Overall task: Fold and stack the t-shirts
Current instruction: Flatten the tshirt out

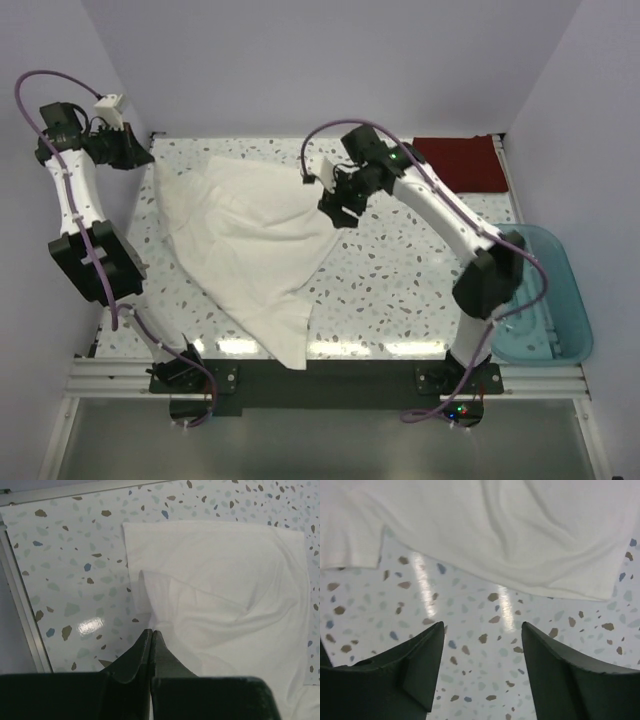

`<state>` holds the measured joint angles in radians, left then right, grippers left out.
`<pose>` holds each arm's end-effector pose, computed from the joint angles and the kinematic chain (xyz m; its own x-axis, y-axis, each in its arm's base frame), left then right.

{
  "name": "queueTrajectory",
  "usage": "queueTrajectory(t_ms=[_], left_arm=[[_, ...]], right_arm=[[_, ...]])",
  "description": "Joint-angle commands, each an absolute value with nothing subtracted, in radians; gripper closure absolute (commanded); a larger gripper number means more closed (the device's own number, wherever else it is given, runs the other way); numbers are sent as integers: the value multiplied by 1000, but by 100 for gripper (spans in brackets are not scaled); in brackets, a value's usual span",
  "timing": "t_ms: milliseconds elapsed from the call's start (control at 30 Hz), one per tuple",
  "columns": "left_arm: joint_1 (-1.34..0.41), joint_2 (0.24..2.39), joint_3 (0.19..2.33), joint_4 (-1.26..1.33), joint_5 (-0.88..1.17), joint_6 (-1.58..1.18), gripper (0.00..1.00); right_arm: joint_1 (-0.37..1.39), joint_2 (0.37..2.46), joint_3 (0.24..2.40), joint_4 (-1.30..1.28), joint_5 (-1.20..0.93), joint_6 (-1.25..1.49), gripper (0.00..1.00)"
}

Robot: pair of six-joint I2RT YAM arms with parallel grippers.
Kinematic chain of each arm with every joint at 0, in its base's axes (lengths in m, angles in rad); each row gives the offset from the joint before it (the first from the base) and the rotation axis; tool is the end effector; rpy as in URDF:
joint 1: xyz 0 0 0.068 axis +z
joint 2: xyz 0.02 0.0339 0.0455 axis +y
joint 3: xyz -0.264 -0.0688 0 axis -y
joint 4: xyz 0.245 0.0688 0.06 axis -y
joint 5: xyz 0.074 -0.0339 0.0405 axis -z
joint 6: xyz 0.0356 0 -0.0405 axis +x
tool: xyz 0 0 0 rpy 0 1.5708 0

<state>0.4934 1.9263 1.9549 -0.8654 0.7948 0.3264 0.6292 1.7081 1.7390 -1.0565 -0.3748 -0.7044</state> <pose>0.3831 0.1772 0.3545 -0.5908 -0.0627 -0.8044 0.2943 0.9115 -0.2872 0.2791 0.2193 0.3510 -0.0727 -0.7983 -0.5979 -0.9819 0.1623 -0.0973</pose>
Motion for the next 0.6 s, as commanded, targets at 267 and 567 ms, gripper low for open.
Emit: queueTrajectory(t_ms=[267, 567], left_arm=[[403, 1849, 1743, -838, 722, 361, 100], [397, 1842, 1697, -831, 698, 365, 100]], right_arm=[[595, 2379, 2266, -799, -158, -486, 56], [563, 2413, 2079, -905, -38, -555, 74]])
